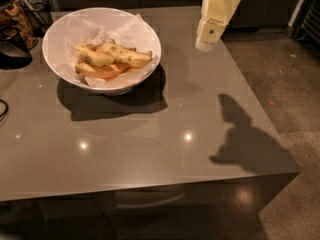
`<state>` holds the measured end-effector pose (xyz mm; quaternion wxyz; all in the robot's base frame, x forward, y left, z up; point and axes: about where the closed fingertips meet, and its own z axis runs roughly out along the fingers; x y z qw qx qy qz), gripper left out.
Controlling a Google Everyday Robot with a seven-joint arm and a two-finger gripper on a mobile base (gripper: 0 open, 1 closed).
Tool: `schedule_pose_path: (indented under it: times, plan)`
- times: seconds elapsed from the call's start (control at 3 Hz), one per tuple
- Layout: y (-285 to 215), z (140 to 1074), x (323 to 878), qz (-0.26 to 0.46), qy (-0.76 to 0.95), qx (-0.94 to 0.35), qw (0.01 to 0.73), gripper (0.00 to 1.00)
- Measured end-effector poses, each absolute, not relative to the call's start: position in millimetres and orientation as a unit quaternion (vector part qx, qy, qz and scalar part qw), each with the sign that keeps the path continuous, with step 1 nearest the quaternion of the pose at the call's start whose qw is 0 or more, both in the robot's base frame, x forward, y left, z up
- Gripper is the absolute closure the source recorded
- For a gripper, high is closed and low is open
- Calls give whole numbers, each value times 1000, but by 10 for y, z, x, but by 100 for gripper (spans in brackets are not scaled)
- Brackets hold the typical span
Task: Pick banana from white bowl
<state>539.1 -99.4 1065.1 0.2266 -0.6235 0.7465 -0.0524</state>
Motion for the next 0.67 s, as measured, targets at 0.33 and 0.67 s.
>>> schedule_pose_path:
  times: [0.33,0.67]
  plan:
    - [-843,10670,5556,-39,742,-630,226,0]
    - [-680,10572,5714,-22,737,-641,216,0]
